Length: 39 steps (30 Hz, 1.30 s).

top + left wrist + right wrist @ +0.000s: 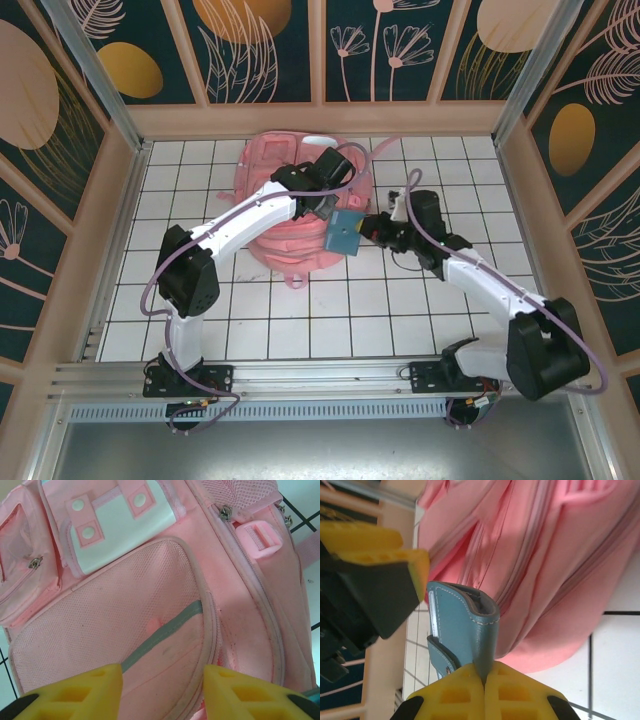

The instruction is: Pack books, pencil case, and school supplies into a backpack

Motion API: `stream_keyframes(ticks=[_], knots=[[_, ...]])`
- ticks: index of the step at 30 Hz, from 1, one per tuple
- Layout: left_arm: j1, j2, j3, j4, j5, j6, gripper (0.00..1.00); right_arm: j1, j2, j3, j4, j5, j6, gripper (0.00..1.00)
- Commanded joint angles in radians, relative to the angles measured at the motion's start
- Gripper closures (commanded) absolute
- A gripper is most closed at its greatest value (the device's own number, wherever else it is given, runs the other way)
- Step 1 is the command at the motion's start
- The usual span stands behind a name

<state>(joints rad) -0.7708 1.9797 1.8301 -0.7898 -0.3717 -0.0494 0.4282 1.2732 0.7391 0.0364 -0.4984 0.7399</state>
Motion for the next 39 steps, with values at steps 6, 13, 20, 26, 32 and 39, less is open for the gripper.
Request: stream_keyframes(ticks=[6, 13, 20, 26, 32, 39], knots=[[0.041, -0.018, 0.035, 0.061, -0.003, 0.024, 0.63, 0.047, 0.131, 0.026, 0.214, -0.089, 0.038, 1.0], [0.063, -0.029, 0.019, 0.083, 0.049, 0.017, 0.7, 0.049, 0.118, 0.028, 0.265, -0.1, 0.036, 1.0], [0.074, -0.035, 0.021, 0.093, 0.082, 0.007, 0.71, 0.057, 0.198, 0.101, 0.189, -0.041, 0.042, 1.0], [0.085, -0.067, 0.004, 0.091, 0.121, -0.004, 0.59, 0.067, 0.3, 0.198, 0.084, 0.03, 0.105, 1.0], [0.13, -0.177, -0.09, 0.081, 0.206, 0.018, 0.27, 0.075, 0.338, 0.233, 0.074, 0.07, 0.161, 1.0], [0.14, -0.347, -0.331, 0.077, 0.24, 0.358, 0.24, 0.075, 0.321, 0.256, 0.082, 0.072, 0.159, 1.0]])
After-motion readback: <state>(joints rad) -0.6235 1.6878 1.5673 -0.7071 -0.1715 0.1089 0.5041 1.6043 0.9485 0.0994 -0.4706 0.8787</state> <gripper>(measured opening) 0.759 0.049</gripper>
